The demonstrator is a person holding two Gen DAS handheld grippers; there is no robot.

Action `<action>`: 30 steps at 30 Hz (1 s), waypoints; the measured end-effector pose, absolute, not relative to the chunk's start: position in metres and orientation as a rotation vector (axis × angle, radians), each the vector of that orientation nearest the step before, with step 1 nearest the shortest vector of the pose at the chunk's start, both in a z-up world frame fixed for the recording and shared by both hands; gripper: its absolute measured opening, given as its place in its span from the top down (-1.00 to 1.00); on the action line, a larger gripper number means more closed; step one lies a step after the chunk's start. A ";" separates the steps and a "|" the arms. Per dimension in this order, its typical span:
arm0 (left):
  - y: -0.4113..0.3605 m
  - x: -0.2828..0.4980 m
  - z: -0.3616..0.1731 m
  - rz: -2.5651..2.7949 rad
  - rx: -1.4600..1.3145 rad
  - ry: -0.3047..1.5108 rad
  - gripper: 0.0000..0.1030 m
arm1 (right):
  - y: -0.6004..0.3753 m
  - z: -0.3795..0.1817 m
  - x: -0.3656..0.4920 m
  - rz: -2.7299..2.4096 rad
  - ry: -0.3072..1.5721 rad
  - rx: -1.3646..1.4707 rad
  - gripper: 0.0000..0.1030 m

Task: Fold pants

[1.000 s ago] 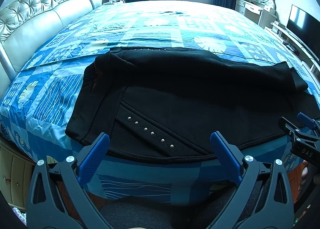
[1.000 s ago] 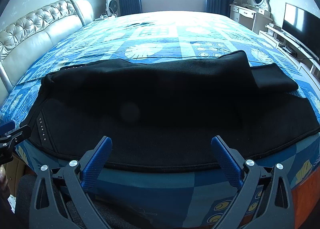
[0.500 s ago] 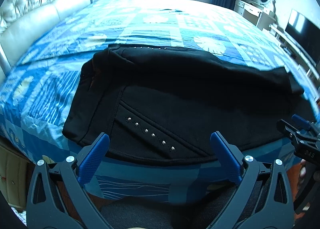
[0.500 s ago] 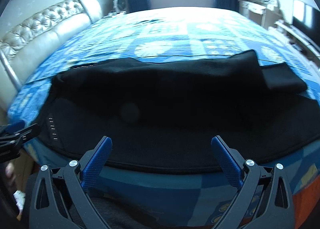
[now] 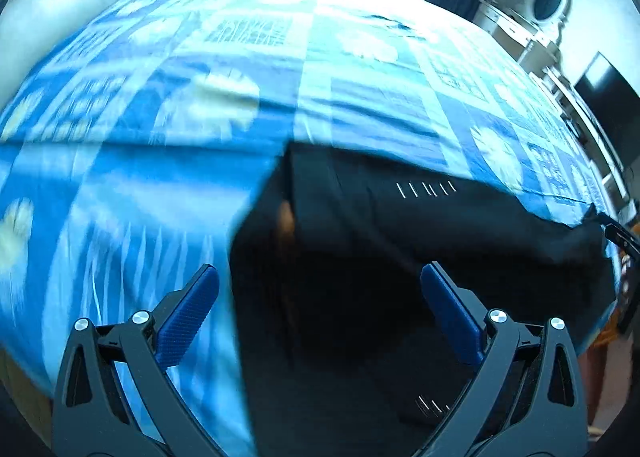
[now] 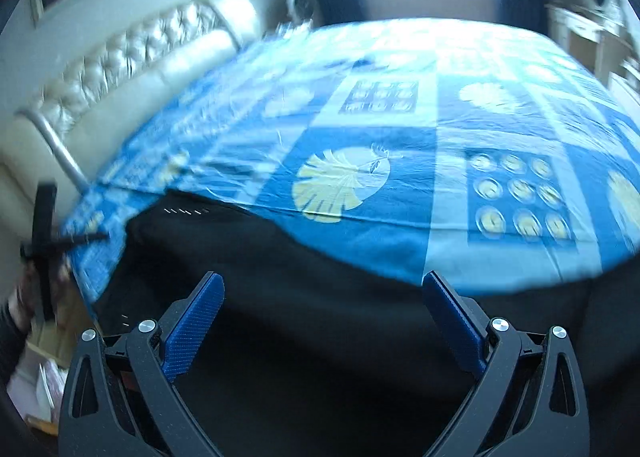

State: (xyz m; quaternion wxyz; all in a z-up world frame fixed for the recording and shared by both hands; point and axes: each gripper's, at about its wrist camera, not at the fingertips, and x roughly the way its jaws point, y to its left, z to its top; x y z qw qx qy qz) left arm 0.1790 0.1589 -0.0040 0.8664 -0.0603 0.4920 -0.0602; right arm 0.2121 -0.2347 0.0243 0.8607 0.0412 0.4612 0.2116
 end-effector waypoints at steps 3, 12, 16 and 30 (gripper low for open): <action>0.158 0.223 -0.012 -0.136 -0.030 1.029 -0.96 | -0.225 0.001 0.253 0.484 1.079 0.001 -0.93; 0.139 0.307 -0.057 -0.263 0.193 1.104 -0.19 | -0.205 -0.059 0.292 0.619 1.235 -0.117 -0.90; 0.135 0.308 -0.062 -0.327 0.227 1.103 -0.06 | -0.201 -0.060 0.292 0.685 1.228 -0.121 -0.85; 0.124 0.301 -0.058 -0.411 0.341 1.141 0.35 | -0.176 -0.040 0.274 0.803 1.246 -0.184 0.76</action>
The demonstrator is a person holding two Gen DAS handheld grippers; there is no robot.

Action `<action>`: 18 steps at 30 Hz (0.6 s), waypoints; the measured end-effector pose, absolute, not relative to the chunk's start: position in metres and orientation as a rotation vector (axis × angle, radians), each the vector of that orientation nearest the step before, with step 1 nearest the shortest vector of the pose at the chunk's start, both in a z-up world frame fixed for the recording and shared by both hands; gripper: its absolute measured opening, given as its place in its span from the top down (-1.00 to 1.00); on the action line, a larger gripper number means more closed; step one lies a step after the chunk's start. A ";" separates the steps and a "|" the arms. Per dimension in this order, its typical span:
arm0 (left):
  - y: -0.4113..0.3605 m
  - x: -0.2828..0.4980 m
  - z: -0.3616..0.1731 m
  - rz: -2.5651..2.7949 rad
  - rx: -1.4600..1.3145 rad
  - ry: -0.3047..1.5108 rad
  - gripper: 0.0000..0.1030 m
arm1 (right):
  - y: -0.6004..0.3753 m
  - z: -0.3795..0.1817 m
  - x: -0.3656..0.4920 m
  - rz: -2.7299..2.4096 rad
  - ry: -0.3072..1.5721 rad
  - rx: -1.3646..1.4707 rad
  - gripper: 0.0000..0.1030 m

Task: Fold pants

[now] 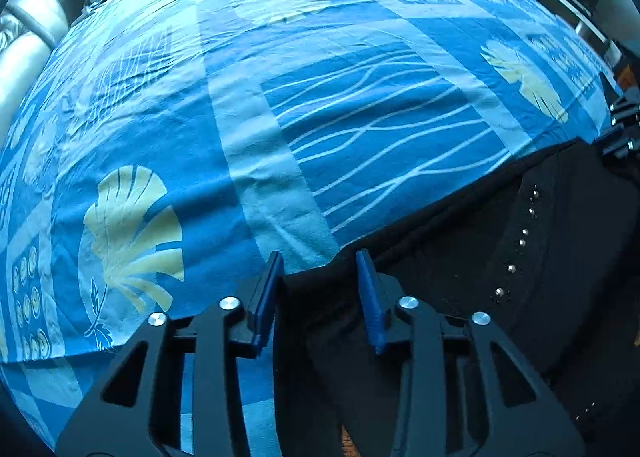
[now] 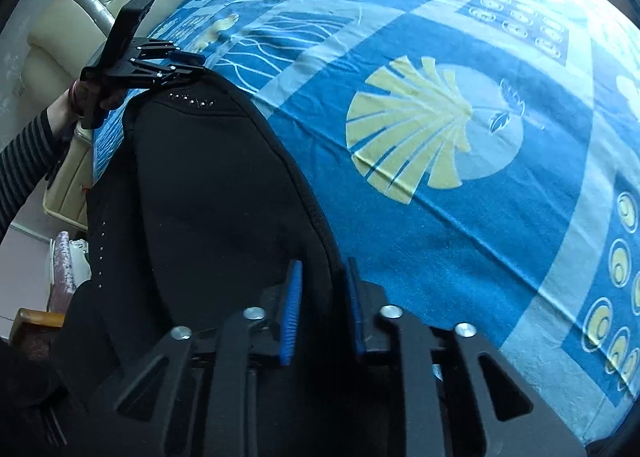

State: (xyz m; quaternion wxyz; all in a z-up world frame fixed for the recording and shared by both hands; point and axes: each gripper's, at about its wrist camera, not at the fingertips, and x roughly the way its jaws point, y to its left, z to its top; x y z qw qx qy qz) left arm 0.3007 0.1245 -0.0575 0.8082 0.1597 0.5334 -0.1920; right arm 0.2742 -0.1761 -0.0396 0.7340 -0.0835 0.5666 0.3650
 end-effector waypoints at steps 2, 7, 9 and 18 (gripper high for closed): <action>0.124 0.302 -0.055 -0.407 0.344 1.138 0.40 | -0.174 -0.032 0.276 0.763 1.210 -0.204 0.83; 0.138 0.302 -0.035 -0.367 0.254 1.102 0.76 | -0.181 -0.005 0.283 0.588 1.081 -0.263 1.00; 0.143 0.298 -0.022 -0.368 0.211 1.073 0.77 | -0.189 0.010 0.282 0.552 1.033 -0.235 1.00; 0.130 0.278 -0.021 -0.355 0.266 1.080 0.78 | -0.199 -0.025 0.295 0.685 1.229 -0.078 0.09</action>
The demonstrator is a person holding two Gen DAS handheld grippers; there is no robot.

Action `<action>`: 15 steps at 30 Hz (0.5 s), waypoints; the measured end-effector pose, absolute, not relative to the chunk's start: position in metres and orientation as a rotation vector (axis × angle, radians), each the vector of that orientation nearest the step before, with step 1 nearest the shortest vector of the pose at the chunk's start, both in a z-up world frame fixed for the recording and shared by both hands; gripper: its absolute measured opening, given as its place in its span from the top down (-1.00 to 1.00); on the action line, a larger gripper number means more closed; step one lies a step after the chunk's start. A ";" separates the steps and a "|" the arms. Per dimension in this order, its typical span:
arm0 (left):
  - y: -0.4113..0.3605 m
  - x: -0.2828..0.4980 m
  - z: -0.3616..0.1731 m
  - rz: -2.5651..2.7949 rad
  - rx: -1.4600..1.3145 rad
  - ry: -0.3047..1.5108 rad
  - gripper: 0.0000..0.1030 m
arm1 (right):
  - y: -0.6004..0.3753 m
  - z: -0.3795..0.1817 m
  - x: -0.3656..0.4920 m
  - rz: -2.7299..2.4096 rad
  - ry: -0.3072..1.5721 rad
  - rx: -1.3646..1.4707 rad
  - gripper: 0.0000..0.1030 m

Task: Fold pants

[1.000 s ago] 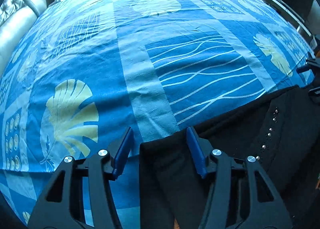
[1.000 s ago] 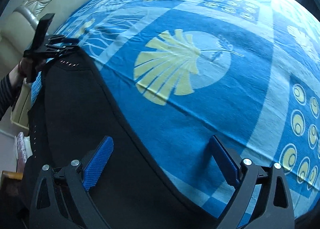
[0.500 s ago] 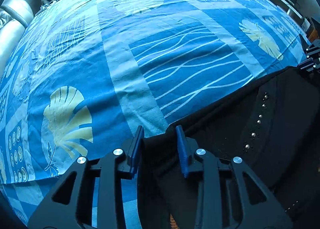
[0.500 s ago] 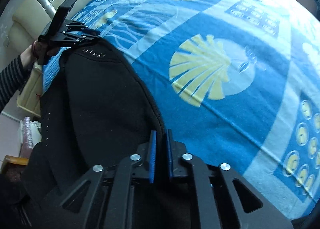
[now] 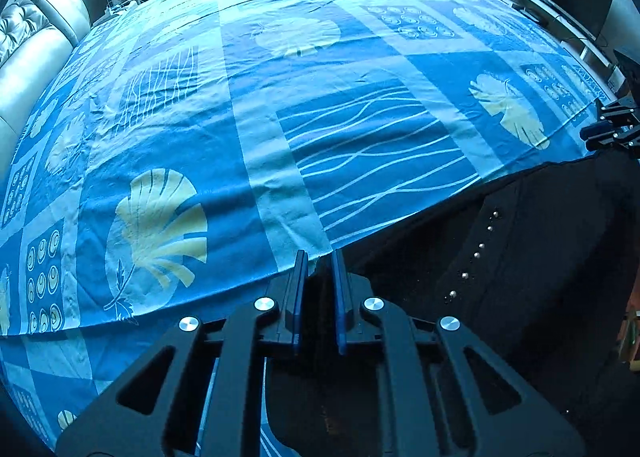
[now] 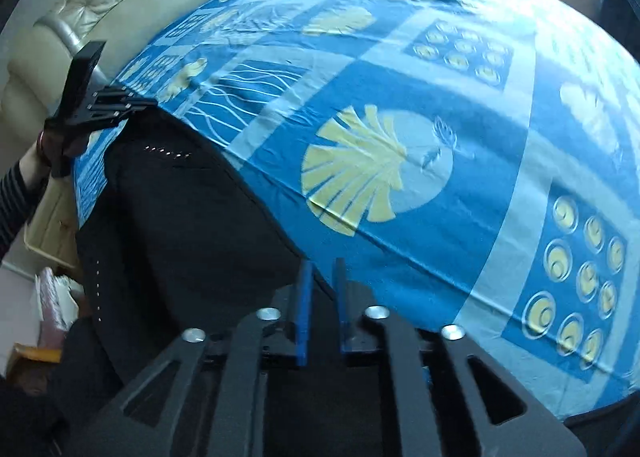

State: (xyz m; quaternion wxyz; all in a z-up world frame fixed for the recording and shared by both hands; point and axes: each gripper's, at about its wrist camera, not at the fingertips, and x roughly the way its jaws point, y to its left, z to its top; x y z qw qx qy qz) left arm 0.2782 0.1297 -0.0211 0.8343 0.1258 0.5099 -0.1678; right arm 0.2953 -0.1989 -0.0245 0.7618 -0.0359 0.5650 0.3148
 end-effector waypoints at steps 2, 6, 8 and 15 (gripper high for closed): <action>0.132 0.278 -0.024 -0.349 0.265 1.087 0.78 | -0.196 -0.034 0.295 0.695 1.256 -0.056 -0.17; 0.135 0.283 -0.032 -0.327 0.266 1.089 0.64 | -0.182 -0.052 0.283 0.785 1.314 -0.147 0.12; 0.138 0.287 -0.039 -0.307 0.259 1.104 0.56 | -0.174 -0.054 0.275 0.828 1.318 -0.155 0.60; 0.145 0.288 -0.022 -0.314 0.159 1.036 0.82 | -0.173 -0.003 0.266 0.662 1.122 -0.278 0.82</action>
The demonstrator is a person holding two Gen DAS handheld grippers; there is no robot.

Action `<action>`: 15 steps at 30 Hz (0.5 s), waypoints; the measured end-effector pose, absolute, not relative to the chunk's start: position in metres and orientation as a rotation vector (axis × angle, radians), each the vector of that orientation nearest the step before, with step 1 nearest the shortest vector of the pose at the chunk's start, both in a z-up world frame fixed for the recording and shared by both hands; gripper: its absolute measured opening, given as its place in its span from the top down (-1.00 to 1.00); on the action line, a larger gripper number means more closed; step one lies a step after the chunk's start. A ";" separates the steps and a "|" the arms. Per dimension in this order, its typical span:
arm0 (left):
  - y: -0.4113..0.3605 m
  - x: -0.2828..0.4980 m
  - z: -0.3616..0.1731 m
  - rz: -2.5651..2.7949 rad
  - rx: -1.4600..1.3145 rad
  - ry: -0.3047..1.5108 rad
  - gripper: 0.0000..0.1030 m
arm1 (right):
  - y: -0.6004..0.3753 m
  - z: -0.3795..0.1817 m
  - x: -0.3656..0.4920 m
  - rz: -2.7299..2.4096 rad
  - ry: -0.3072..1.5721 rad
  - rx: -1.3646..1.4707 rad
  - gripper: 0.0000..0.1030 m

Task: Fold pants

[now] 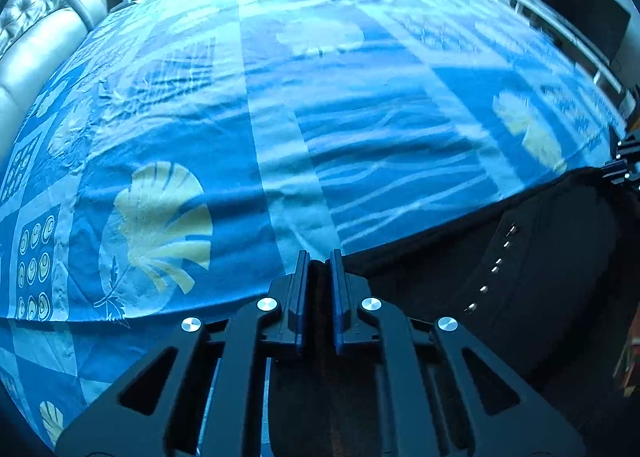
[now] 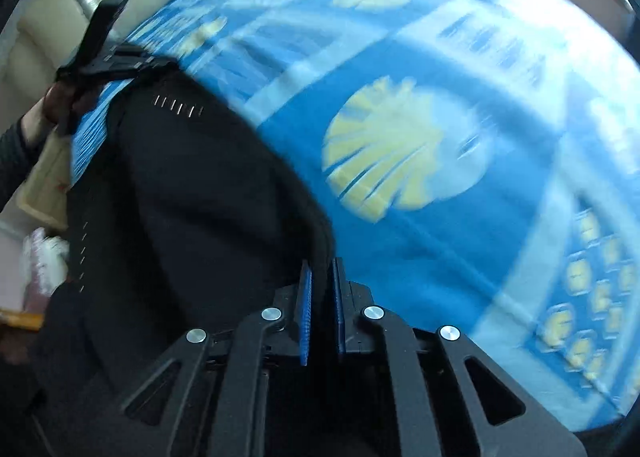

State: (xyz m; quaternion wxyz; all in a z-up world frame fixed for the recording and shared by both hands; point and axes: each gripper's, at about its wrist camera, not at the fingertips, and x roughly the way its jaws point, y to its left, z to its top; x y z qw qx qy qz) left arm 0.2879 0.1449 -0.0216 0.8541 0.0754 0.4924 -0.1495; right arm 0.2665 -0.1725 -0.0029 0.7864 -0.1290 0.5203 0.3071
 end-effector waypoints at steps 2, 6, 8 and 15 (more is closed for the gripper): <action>0.150 0.284 -0.006 -0.310 0.112 0.990 0.84 | -0.172 0.020 0.256 0.596 1.016 -0.331 0.82; 0.159 0.255 0.028 -0.345 0.024 0.904 0.86 | -0.162 0.048 0.215 0.534 0.858 -0.455 0.82; 0.162 0.234 0.038 -0.351 0.003 0.880 0.89 | -0.157 0.052 0.189 0.514 0.799 -0.526 0.82; 0.184 0.140 0.047 -0.353 -0.107 0.842 0.89 | -0.138 0.035 0.089 0.488 0.701 -0.674 0.82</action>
